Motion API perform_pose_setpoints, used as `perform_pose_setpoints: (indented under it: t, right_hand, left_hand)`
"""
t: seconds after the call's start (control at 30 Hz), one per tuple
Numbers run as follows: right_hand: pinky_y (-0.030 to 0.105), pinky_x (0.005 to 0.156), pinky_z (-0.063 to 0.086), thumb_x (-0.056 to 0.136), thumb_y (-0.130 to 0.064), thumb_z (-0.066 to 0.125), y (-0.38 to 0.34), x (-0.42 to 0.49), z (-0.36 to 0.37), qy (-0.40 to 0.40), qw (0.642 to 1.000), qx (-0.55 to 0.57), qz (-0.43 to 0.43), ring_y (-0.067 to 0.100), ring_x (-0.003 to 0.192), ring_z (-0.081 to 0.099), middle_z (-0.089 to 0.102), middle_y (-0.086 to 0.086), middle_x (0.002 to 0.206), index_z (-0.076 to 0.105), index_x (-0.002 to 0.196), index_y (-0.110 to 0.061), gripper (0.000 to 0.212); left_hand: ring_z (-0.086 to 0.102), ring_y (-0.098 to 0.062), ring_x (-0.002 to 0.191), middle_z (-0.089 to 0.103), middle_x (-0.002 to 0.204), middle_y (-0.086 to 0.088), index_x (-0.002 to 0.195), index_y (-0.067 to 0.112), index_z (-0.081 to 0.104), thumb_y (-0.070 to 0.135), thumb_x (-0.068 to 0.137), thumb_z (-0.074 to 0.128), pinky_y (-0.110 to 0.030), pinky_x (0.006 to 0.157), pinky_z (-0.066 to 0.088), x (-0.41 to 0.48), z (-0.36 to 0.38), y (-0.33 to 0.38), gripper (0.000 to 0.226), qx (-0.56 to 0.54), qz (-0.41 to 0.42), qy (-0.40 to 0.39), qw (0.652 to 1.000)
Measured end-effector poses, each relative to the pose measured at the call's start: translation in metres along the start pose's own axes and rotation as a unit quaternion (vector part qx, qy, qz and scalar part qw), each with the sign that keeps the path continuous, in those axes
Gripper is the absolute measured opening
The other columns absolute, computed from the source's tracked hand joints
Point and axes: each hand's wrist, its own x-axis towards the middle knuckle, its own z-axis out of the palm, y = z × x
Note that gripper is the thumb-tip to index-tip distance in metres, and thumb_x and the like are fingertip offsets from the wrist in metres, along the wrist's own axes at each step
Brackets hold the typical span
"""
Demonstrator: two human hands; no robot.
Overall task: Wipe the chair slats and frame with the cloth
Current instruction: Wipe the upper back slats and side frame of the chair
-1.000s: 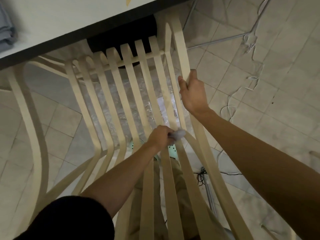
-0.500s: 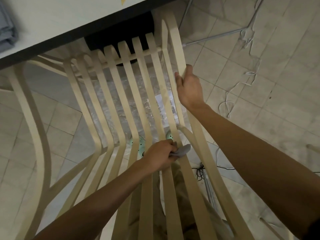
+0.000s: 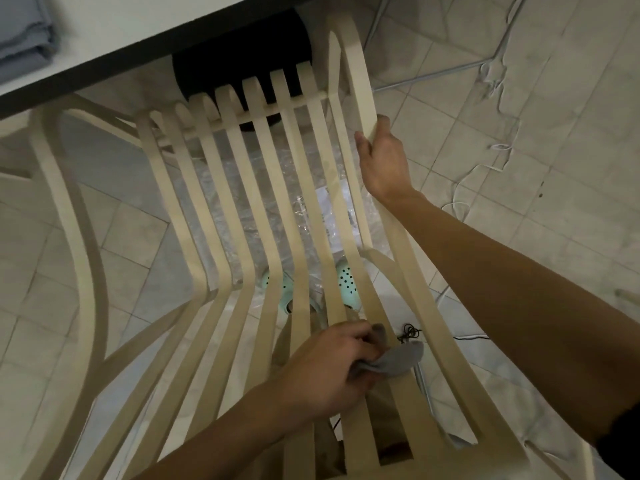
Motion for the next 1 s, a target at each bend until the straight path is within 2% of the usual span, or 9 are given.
perform_pose_setpoints:
  t: [0.13,0.23,0.33,0.53,0.63,0.73,0.8,0.9,1.0]
  right_hand:
    - [0.038,0.064,0.052,0.101,-0.031,0.038,0.002,-0.001,0.002,0.007,1.0,-0.004,0.006,0.022,0.072,0.059,0.062,0.008,0.09,0.041,0.123,-0.008,0.032]
    - [0.043,0.064,0.054,0.101,-0.032,0.038,0.003,-0.002,0.003,0.012,1.0,-0.005,0.003,0.022,0.068,0.061,0.058,0.003,0.083,0.042,0.121,-0.008,0.032]
    - [0.043,0.064,0.056,0.102,-0.032,0.038,0.001,-0.003,0.002,0.008,1.0,-0.006,0.0,0.021,0.068,0.062,0.059,0.002,0.083,0.041,0.124,-0.008,0.032]
    - [0.043,0.059,0.055,0.102,-0.032,0.038,0.004,-0.001,0.002,0.0,1.0,-0.005,-0.006,0.021,0.065,0.061,0.062,0.006,0.083,0.04,0.125,-0.01,0.032]
    - [0.042,0.057,0.055,0.101,-0.032,0.037,0.006,0.001,0.004,-0.002,1.0,-0.005,-0.003,0.022,0.064,0.062,0.064,0.007,0.083,0.039,0.126,-0.011,0.032]
    - [0.039,0.053,0.051,0.101,-0.031,0.038,0.008,0.002,0.005,-0.001,1.0,-0.003,-0.007,0.022,0.061,0.061,0.063,0.007,0.079,0.04,0.125,-0.01,0.032]
    - [0.036,0.051,0.047,0.101,-0.031,0.039,0.01,0.003,0.005,0.002,1.0,-0.001,-0.01,0.022,0.061,0.06,0.062,0.007,0.079,0.041,0.125,-0.01,0.032]
    - [0.031,0.051,0.039,0.101,-0.031,0.04,0.012,0.004,0.007,0.005,1.0,0.002,-0.012,0.023,0.059,0.057,0.061,0.008,0.076,0.041,0.124,-0.009,0.033]
    - [0.031,0.05,0.038,0.1,-0.032,0.04,0.013,0.002,0.007,0.004,1.0,0.012,-0.015,0.024,0.058,0.056,0.061,0.011,0.075,0.04,0.123,-0.009,0.032]
  left_hand:
    - [0.053,-0.007,0.08,0.054,0.089,0.004,0.087,0.015,0.071,0.028,0.084,0.061,-0.03,0.066,0.047,0.011,0.01,-0.016,0.017,-0.008,0.001,-0.005,1.0]
    - [0.056,-0.014,0.079,0.056,0.088,0.002,0.083,0.016,0.071,0.025,0.082,0.063,-0.04,0.069,0.049,0.03,0.019,-0.039,0.012,0.016,-0.027,0.006,0.999]
    - [0.057,-0.017,0.085,0.058,0.094,0.0,0.085,0.017,0.07,0.019,0.083,0.062,-0.038,0.074,0.049,0.052,0.019,-0.061,0.008,0.027,-0.075,0.018,0.997]
    - [0.057,-0.02,0.077,0.057,0.083,-0.004,0.077,0.012,0.068,0.012,0.082,0.06,-0.026,0.062,0.032,0.095,0.025,-0.107,0.009,0.052,-0.102,0.053,0.992]
    - [0.061,-0.024,0.079,0.064,0.087,-0.012,0.083,0.007,0.071,0.01,0.084,0.061,-0.029,0.064,0.04,0.119,0.024,-0.128,0.011,0.038,-0.133,0.073,0.988]
    - [0.066,-0.027,0.087,0.07,0.095,-0.014,0.092,0.005,0.072,0.01,0.081,0.065,-0.03,0.069,0.047,0.15,0.007,-0.148,0.014,0.055,-0.152,0.013,0.987]
    - [0.065,-0.027,0.089,0.069,0.095,-0.014,0.093,0.004,0.072,0.011,0.08,0.067,-0.028,0.068,0.043,0.172,-0.011,-0.16,0.016,0.087,-0.135,0.002,0.987]
    - [0.064,-0.027,0.091,0.067,0.097,-0.011,0.095,0.008,0.072,0.011,0.08,0.068,-0.033,0.076,0.05,0.204,-0.047,-0.176,0.016,0.153,-0.094,0.036,0.983]
    - [0.061,-0.028,0.08,0.063,0.087,-0.008,0.084,0.01,0.073,0.002,0.072,0.069,-0.04,0.065,0.053,0.231,-0.073,-0.184,0.015,0.268,-0.008,0.022,0.963]
